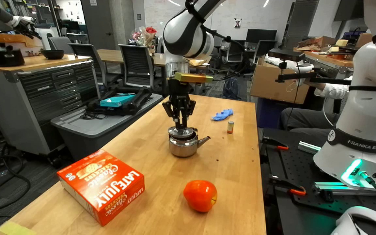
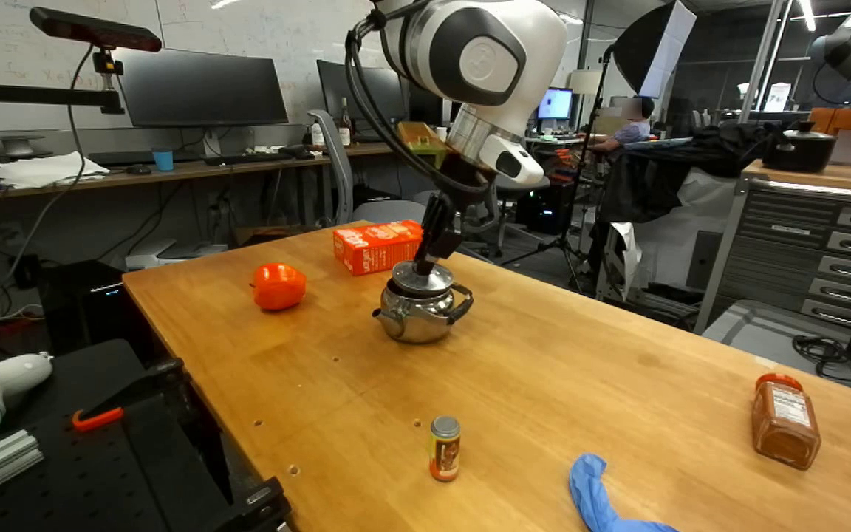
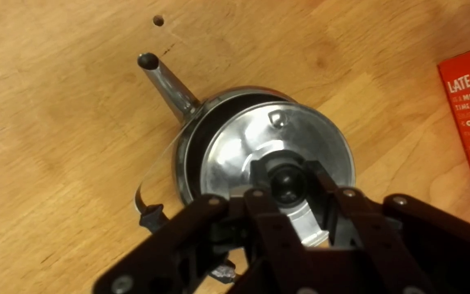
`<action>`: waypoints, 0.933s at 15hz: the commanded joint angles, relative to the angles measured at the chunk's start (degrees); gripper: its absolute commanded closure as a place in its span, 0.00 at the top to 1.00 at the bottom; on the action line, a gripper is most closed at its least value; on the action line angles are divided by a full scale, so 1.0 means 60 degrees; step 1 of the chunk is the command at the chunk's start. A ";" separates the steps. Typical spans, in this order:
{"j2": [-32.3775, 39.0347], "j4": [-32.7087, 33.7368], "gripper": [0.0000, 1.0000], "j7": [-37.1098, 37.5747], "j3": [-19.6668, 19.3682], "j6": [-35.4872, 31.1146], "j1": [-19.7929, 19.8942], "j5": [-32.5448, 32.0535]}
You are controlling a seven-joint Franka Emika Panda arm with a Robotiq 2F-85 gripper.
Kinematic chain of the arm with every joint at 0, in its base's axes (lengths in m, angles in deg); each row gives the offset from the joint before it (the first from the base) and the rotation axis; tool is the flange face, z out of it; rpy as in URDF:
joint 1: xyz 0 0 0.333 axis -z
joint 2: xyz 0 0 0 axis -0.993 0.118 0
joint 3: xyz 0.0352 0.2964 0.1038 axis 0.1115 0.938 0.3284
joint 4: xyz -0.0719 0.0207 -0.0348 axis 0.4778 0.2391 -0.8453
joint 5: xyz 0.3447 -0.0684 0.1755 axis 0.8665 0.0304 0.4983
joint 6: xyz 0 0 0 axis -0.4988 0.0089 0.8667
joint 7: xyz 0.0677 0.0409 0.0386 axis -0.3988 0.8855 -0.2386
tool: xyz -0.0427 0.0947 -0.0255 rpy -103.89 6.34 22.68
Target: Put the lid on top of the kettle.
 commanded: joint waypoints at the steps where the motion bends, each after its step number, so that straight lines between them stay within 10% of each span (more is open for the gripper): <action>1: 0.0227 0.0403 0.14 0.0324 -0.0061 0.0279 -0.0007 0.0021; 14: -0.0243 0.0041 0.14 0.0080 -0.0072 0.0897 0.0206 0.0038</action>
